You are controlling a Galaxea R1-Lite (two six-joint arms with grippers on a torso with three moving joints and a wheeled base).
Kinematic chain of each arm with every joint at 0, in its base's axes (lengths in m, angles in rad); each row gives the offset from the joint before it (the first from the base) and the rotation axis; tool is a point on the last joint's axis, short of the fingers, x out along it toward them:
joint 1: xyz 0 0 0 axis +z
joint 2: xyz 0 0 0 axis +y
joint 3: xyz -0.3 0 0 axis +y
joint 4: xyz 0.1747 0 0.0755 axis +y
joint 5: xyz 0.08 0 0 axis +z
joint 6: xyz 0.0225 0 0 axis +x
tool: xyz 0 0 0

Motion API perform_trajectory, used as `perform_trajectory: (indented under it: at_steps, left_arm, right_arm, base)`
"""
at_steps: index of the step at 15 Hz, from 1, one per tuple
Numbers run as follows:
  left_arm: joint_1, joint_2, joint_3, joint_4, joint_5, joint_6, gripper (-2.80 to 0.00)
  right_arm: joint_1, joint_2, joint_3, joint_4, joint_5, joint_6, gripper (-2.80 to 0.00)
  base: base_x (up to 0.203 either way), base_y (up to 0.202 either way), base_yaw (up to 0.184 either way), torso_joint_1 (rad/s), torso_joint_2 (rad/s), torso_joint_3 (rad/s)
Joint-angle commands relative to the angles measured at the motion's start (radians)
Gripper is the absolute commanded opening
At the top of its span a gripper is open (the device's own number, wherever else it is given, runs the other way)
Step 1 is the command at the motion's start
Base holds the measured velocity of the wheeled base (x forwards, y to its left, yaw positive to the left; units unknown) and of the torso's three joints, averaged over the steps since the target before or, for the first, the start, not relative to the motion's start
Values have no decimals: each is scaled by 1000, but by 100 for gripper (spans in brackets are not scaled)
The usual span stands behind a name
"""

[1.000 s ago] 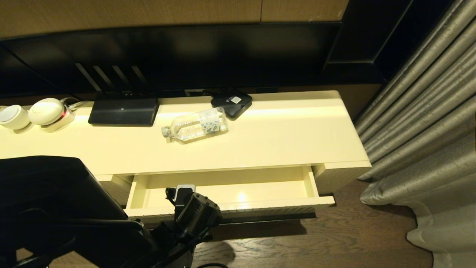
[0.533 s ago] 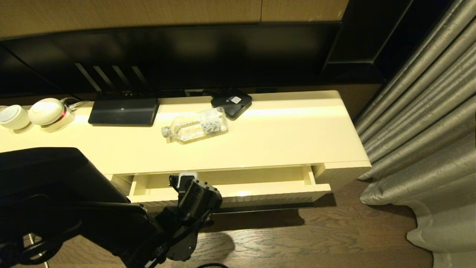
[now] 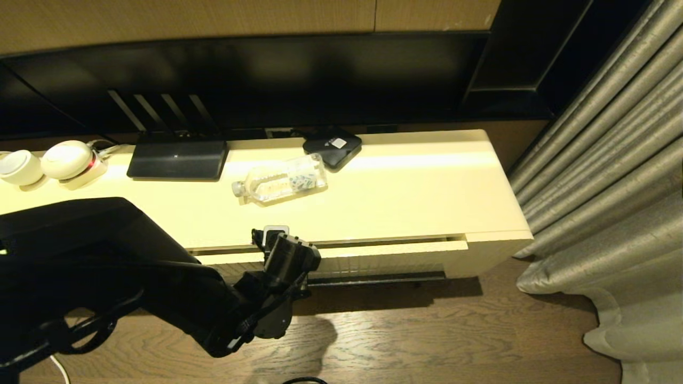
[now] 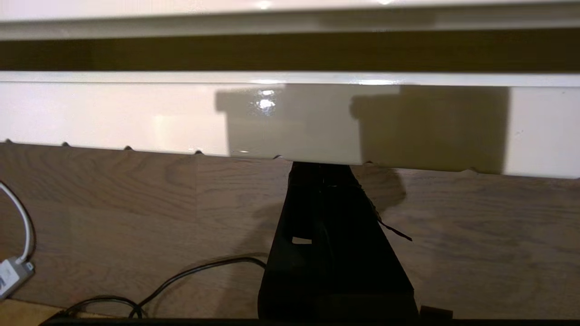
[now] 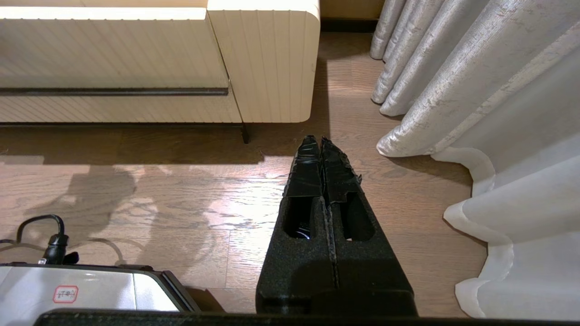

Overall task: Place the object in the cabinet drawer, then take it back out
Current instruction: Close the drawer

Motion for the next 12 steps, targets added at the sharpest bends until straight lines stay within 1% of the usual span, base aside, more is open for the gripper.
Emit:
perform_trajectory:
  at_steps: [1, 4, 7, 10, 12]
  left_arm:
    - [8, 40, -51, -5, 2, 12, -280]
    - [21, 59, -96, -5, 1, 36, -280]
    - [22, 58, -107, -5, 0, 52, -280]
    - [21, 21, -81, -1, 0, 58, -280]
    - [16, -37, -30, 5, -2, 72, -280]
  right_arm:
    - [0, 1, 0, 0, 1, 0, -280]
    - [0, 1, 0, 0, 1, 0, -280]
    - [0, 1, 0, 0, 1, 0, -280]
    - [0, 1, 0, 0, 1, 0, -280]
    - [0, 1, 0, 0, 1, 0, -280]
  base:
    - [0, 0, 0, 0, 0, 0]
    - [0, 0, 0, 0, 0, 0]
    - [0, 0, 0, 0, 0, 0]
    - [0, 0, 0, 0, 0, 0]
    - [0, 0, 0, 0, 0, 0]
